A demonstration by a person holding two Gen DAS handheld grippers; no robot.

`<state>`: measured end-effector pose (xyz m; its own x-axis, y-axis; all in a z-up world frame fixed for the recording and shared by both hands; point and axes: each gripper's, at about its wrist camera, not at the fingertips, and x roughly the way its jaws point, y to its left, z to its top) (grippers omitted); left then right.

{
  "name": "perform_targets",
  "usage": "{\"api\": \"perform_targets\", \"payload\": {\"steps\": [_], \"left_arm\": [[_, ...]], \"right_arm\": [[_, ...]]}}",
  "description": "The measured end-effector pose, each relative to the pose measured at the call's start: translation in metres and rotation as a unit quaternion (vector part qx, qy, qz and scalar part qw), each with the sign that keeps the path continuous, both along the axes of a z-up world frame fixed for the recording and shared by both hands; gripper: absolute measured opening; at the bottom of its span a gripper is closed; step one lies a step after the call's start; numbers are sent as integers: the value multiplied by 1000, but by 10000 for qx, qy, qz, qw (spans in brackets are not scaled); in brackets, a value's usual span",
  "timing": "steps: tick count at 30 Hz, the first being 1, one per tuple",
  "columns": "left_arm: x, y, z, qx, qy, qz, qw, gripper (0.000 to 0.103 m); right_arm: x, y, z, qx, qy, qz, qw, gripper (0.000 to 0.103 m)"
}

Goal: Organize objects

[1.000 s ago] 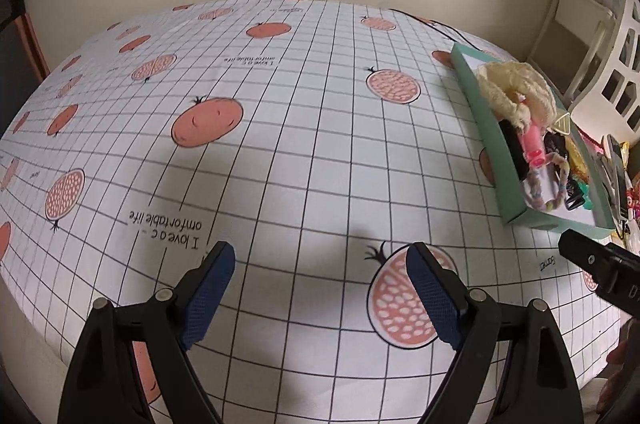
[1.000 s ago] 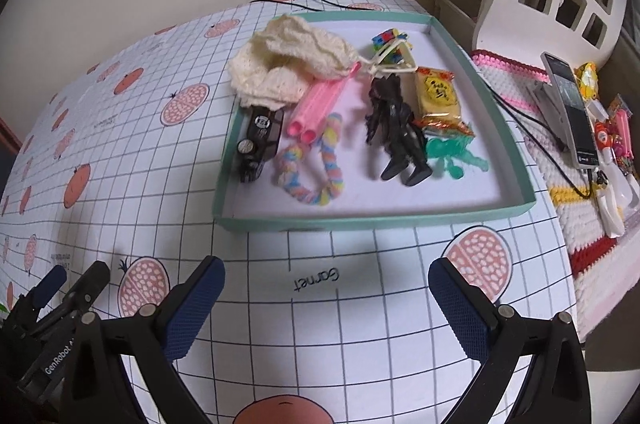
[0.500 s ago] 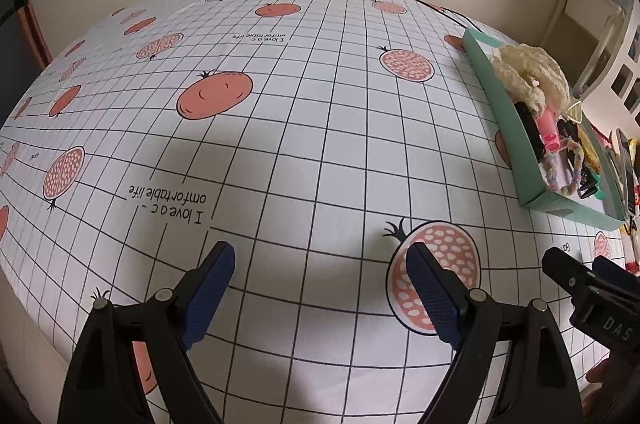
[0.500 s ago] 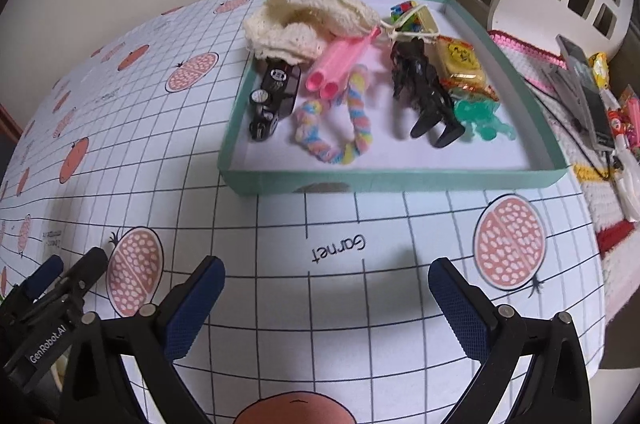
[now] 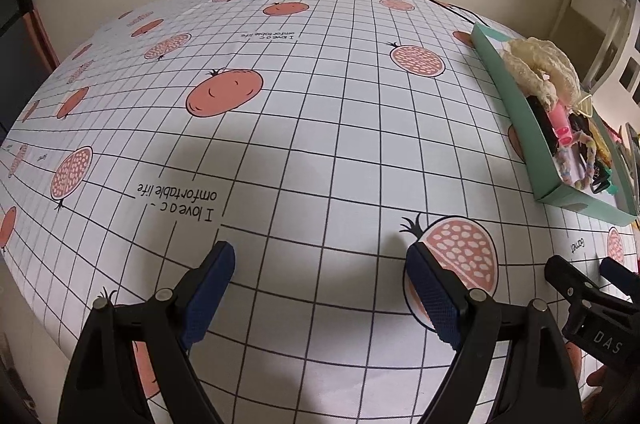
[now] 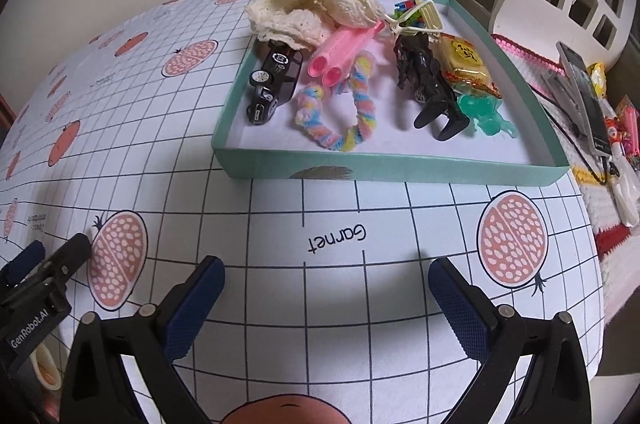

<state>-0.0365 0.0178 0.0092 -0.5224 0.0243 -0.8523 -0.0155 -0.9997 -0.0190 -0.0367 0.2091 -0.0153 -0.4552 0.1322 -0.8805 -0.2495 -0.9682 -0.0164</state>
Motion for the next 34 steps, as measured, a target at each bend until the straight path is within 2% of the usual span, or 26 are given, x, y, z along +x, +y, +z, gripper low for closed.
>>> {"api": "perform_targets", "payload": {"steps": [17,19,20,21,30,34], "left_arm": [[0,-2,-1,-64,178,118,9998,88],[1,-3,-1,-72,211,152,9996,91],[1,-3,-3,-78,177,217,9996,99],[1,-5,-4,-73,151,312,9994,103],[-1,-13,-4,-34,189,644,9977,103],[-1,-13,-5,-86,214,604,9979,103]], "right_arm": [[6,1,-1,70,191,-107,9997,103],[7,1,-1,78,209,-120,9997,103],[7,1,-1,81,217,-124,9997,103],[7,1,-1,85,224,-127,9996,103],[8,1,-2,89,230,-128,9996,103],[8,1,-2,88,231,-129,9996,103]]}}
